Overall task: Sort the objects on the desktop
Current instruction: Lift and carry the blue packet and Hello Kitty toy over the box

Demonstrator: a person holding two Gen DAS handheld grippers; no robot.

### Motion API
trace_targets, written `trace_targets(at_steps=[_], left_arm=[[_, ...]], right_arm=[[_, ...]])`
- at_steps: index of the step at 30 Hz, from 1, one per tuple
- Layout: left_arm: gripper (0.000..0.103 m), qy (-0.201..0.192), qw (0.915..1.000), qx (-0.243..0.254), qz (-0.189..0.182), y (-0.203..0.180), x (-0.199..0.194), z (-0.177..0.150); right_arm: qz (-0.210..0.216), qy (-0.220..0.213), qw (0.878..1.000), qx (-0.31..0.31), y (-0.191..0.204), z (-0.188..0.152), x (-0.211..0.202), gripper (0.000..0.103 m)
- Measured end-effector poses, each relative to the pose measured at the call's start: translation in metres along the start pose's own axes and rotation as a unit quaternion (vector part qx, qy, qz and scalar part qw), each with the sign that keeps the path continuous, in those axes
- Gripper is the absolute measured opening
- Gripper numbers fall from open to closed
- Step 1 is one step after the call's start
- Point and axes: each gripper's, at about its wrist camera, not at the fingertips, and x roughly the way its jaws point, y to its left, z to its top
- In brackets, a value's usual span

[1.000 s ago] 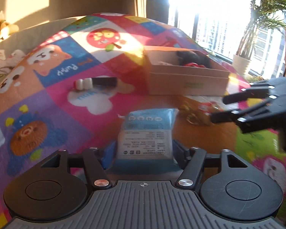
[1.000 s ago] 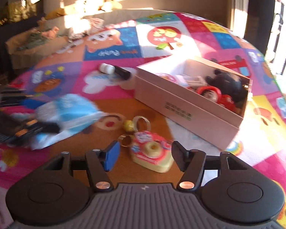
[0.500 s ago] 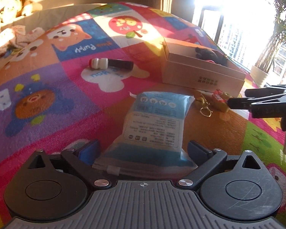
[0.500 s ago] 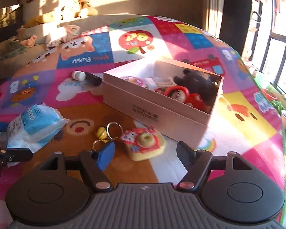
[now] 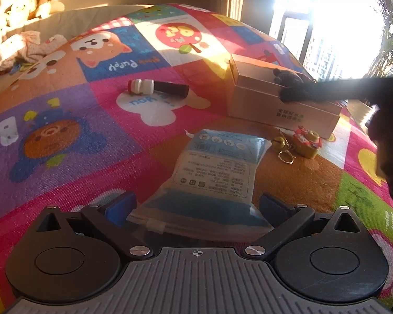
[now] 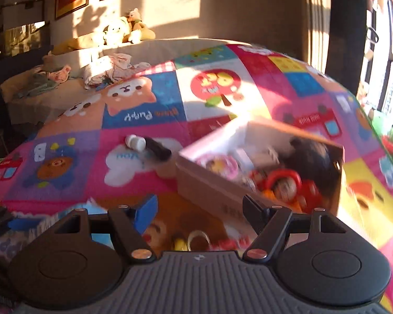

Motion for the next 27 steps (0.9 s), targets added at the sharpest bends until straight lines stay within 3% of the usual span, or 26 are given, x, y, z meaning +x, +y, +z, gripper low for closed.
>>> trace_targets(at_steps=[4, 6, 7, 13, 16, 22, 27], left_arm=[[0.103, -0.001, 1.0000, -0.005, -0.004, 0.000, -0.001, 0.000], [0.103, -0.001, 1.0000, -0.005, -0.004, 0.000, -0.001, 0.000], [0.103, -0.001, 1.0000, -0.005, -0.004, 0.000, -0.001, 0.000], [0.103, -0.003, 0.9999, -0.012, -0.011, 0.003, -0.001, 0.000], [0.103, -0.002, 0.9999, -0.012, -0.011, 0.003, -0.001, 0.000], [0.103, 0.000, 1.0000, -0.006, -0.006, 0.001, 0.000, 0.000], [0.103, 0.004, 1.0000, 0.002, 0.002, -0.002, 0.001, 0.000]], right_arm=[[-0.025, 0.016, 0.999, -0.030, 0.007, 0.026, 0.045, 0.073], [0.001, 0.044, 0.998, -0.034, 0.007, 0.031, 0.064, 0.074], [0.015, 0.055, 0.998, -0.033, 0.008, 0.032, 0.068, 0.080], [0.088, 0.069, 0.994, -0.012, 0.005, 0.015, 0.033, 0.082], [0.110, 0.047, 0.993, -0.011, 0.004, 0.003, -0.002, 0.082], [0.074, -0.023, 0.994, -0.071, 0.001, -0.036, -0.077, 0.090], [0.029, 0.019, 0.998, -0.058, -0.014, -0.065, -0.070, 0.091]])
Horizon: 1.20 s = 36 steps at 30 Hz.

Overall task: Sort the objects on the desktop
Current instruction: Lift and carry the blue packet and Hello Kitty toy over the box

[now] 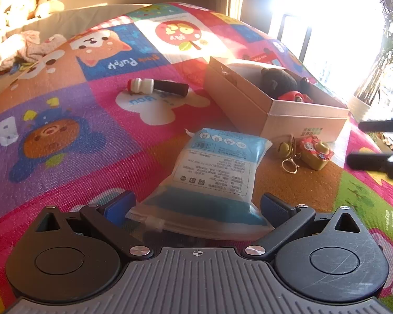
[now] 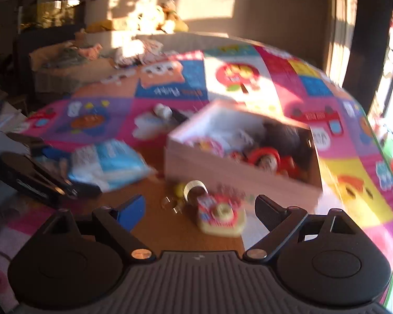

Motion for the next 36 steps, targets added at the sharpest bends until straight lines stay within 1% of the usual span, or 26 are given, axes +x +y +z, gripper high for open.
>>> trace_targets(at_steps=[1, 3, 7, 10, 12, 15, 19, 20, 21, 22, 23, 25, 28, 29, 31, 33, 34, 35, 36], left_arm=[[0.103, 0.001, 1.0000, 0.002, 0.002, -0.001, 0.000, 0.000], [0.103, 0.003, 1.0000, 0.006, 0.006, -0.002, 0.001, 0.000], [0.103, 0.006, 0.9998, 0.015, 0.012, -0.005, 0.002, 0.000], [0.103, 0.007, 0.9998, 0.016, 0.013, -0.005, 0.002, 0.000], [0.103, 0.006, 0.9998, 0.015, 0.012, -0.005, 0.002, 0.000], [0.103, 0.006, 0.9998, 0.014, 0.011, -0.005, 0.002, 0.000], [0.103, 0.006, 0.9999, 0.013, 0.008, -0.004, 0.002, 0.000], [0.103, 0.006, 0.9999, 0.012, 0.007, -0.004, 0.002, 0.000], [0.103, 0.006, 0.9999, 0.012, 0.007, -0.004, 0.002, 0.000], [0.103, 0.006, 0.9999, 0.012, 0.008, -0.004, 0.002, 0.000], [0.103, 0.005, 0.9999, 0.013, 0.009, -0.005, 0.002, 0.001], [0.103, 0.000, 0.9998, 0.015, 0.013, -0.006, -0.001, 0.001], [0.103, -0.027, 0.9989, 0.035, 0.016, -0.013, -0.006, 0.003], [0.103, -0.029, 0.9986, 0.042, 0.014, -0.016, -0.006, 0.005], [0.103, -0.020, 0.9985, 0.051, 0.008, -0.024, -0.002, 0.012], [0.103, -0.009, 0.9980, 0.061, 0.010, -0.032, 0.006, 0.018], [0.100, -0.006, 0.9976, 0.067, 0.017, -0.036, 0.009, 0.019], [0.094, -0.003, 0.9971, 0.071, 0.025, -0.039, 0.012, 0.020], [0.073, 0.001, 0.9966, 0.075, 0.034, -0.041, 0.014, 0.020]], right_arm=[[-0.006, 0.009, 1.000, 0.013, -0.005, -0.003, 0.006, 0.091], [-0.002, 0.014, 0.999, 0.036, -0.013, -0.005, 0.016, 0.091], [0.011, 0.014, 0.998, 0.066, -0.024, 0.006, 0.044, 0.091], [0.023, 0.018, 0.997, 0.065, -0.020, 0.016, 0.065, 0.091], [0.016, 0.017, 0.998, 0.052, -0.014, 0.016, 0.072, 0.091], [0.000, 0.015, 0.999, 0.037, -0.009, 0.007, 0.071, 0.091], [0.000, 0.027, 0.998, 0.050, -0.016, -0.004, 0.065, 0.091], [-0.001, 0.030, 0.998, 0.055, -0.018, -0.007, 0.065, 0.090], [-0.001, 0.033, 0.997, 0.062, -0.020, -0.008, 0.066, 0.082], [0.003, 0.040, 0.997, 0.069, -0.022, -0.008, 0.067, 0.065], [0.004, 0.047, 0.996, 0.076, -0.024, -0.009, 0.067, 0.056], [0.006, 0.048, 0.995, 0.084, -0.023, -0.009, 0.063, 0.056], [0.014, 0.038, 0.996, 0.081, -0.017, -0.012, 0.047, 0.056], [0.015, 0.036, 0.996, 0.078, -0.016, -0.013, 0.041, 0.056], [0.016, 0.033, 0.997, 0.074, -0.014, -0.015, 0.028, 0.056], [0.014, 0.032, 0.997, 0.072, -0.013, -0.018, 0.017, 0.056], [0.011, 0.033, 0.997, 0.071, -0.012, -0.020, 0.012, 0.056], [0.009, 0.034, 0.997, 0.068, -0.012, -0.022, 0.006, 0.056], [0.010, 0.034, 0.997, 0.065, -0.012, -0.024, 0.000, 0.056]])
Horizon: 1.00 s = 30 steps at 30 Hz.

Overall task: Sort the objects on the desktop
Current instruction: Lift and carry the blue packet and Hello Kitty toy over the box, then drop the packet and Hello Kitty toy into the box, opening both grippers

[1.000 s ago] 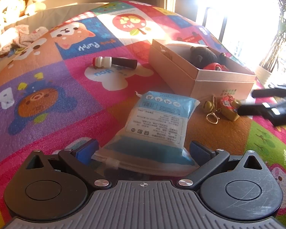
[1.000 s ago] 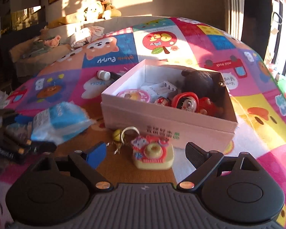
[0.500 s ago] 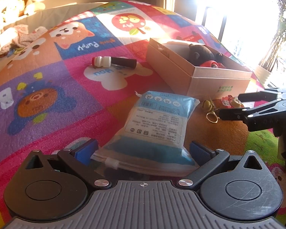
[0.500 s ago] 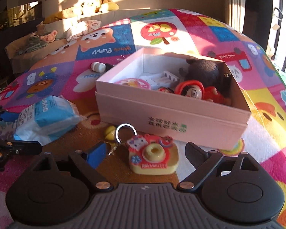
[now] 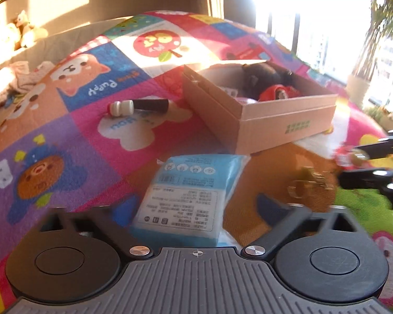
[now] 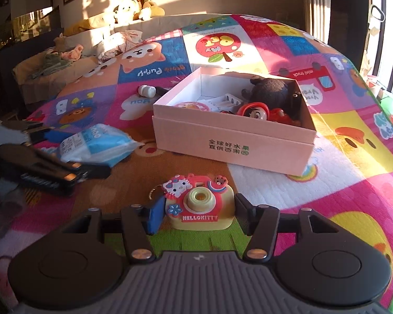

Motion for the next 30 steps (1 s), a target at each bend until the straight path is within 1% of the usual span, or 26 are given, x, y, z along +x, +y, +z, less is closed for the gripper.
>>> trace_targets(at_steps=[1, 4, 7, 9, 12, 15, 17, 19, 20, 22, 23, 25, 27, 28, 30], left_arm=[[0.064, 0.005, 1.0000, 0.000, 0.004, -0.001, 0.001, 0.000], [0.060, 0.003, 1.0000, -0.004, -0.008, 0.001, -0.006, -0.003], [0.060, -0.015, 0.9998, 0.009, -0.013, -0.003, -0.023, 0.002], [0.060, -0.048, 0.9983, 0.023, -0.025, -0.010, -0.039, 0.017], [0.060, -0.107, 0.9921, 0.062, -0.024, -0.026, -0.057, 0.050], [0.060, -0.139, 0.9857, 0.092, -0.023, -0.042, -0.052, 0.084], [0.060, -0.146, 0.9832, 0.107, -0.021, -0.052, -0.035, 0.105], [0.060, -0.143, 0.9840, 0.105, -0.018, -0.062, -0.010, 0.126], [0.061, -0.139, 0.9855, 0.095, -0.015, -0.065, 0.004, 0.137], [0.067, -0.125, 0.9898, 0.068, -0.009, -0.066, 0.033, 0.152], [0.071, -0.114, 0.9916, 0.059, -0.014, -0.064, 0.044, 0.157], [0.083, -0.110, 0.9924, 0.046, -0.029, -0.058, 0.050, 0.151], [0.092, -0.122, 0.9911, 0.044, -0.033, -0.050, 0.041, 0.135], [0.094, -0.126, 0.9908, 0.041, -0.028, -0.045, 0.035, 0.125], [0.095, -0.122, 0.9917, 0.034, -0.024, -0.033, 0.024, 0.104]], right_arm=[[0.002, -0.001, 1.000, -0.003, 0.000, -0.002, -0.007, 0.056], [0.008, -0.012, 1.000, -0.004, -0.004, -0.004, -0.032, 0.056], [0.004, -0.049, 0.999, -0.007, -0.009, 0.005, -0.062, 0.056], [0.006, -0.085, 0.996, -0.002, -0.014, 0.015, -0.084, 0.056], [0.005, -0.146, 0.989, 0.007, -0.021, 0.030, -0.117, 0.056], [-0.004, -0.193, 0.981, 0.002, -0.022, 0.038, -0.140, 0.056], [-0.014, -0.210, 0.978, -0.006, -0.023, 0.040, -0.146, 0.056], [-0.017, -0.210, 0.978, -0.005, -0.027, 0.043, -0.145, 0.056], [-0.018, -0.205, 0.978, -0.003, -0.030, 0.044, -0.143, 0.056], [-0.027, -0.193, 0.981, 0.005, -0.036, 0.046, -0.135, 0.056], [-0.032, -0.186, 0.982, 0.009, -0.039, 0.046, -0.132, 0.056], [-0.043, -0.175, 0.984, 0.011, -0.044, 0.046, -0.127, 0.056], [-0.053, -0.164, 0.985, 0.010, -0.050, 0.046, -0.121, 0.056], [-0.056, -0.159, 0.986, 0.010, -0.052, 0.047, -0.117, 0.056], [-0.058, -0.150, 0.987, 0.012, -0.056, 0.054, -0.107, 0.056]])
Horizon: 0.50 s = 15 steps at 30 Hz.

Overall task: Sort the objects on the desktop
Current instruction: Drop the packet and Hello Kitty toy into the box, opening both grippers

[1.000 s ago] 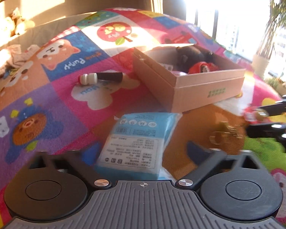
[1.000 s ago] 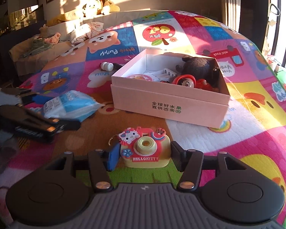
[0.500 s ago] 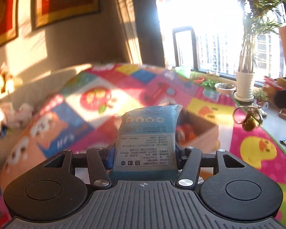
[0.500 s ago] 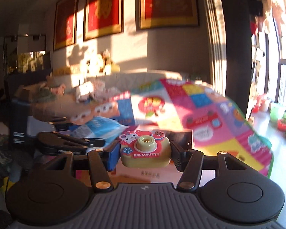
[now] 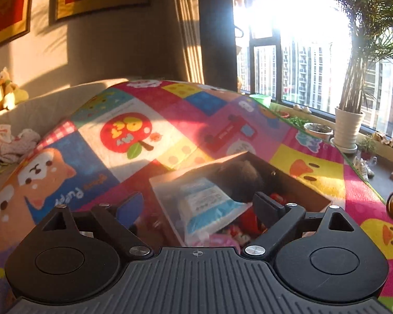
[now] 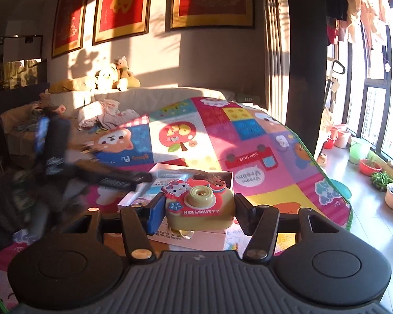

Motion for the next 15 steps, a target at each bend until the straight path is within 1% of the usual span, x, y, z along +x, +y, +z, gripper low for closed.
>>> trace_targets(at_steps=[4, 6, 8, 10, 12, 15], left_arm=[[0.095, 0.035, 0.9992, -0.019, 0.001, 0.019, -0.021, -0.036], [0.096, 0.045, 0.9987, -0.024, 0.004, 0.026, -0.030, -0.049], [0.097, 0.046, 0.9985, -0.027, 0.010, 0.034, -0.040, -0.058], [0.100, 0.049, 0.9980, -0.036, 0.020, 0.044, -0.045, -0.067], [0.100, 0.058, 0.9965, -0.048, 0.035, 0.055, -0.045, -0.075], [0.100, 0.075, 0.9926, -0.075, 0.060, 0.074, -0.040, -0.089]], right_arm=[[0.019, 0.007, 1.000, 0.009, 0.001, 0.021, 0.038, 0.056], [0.029, 0.014, 0.999, 0.016, 0.006, 0.034, 0.064, 0.056], [0.029, 0.023, 0.999, 0.021, 0.010, 0.044, 0.092, 0.056], [0.033, 0.049, 0.998, 0.037, 0.011, 0.047, 0.120, 0.062], [0.032, 0.068, 0.996, 0.052, 0.012, 0.047, 0.139, 0.062], [0.037, 0.090, 0.993, 0.066, 0.016, 0.043, 0.150, 0.062]])
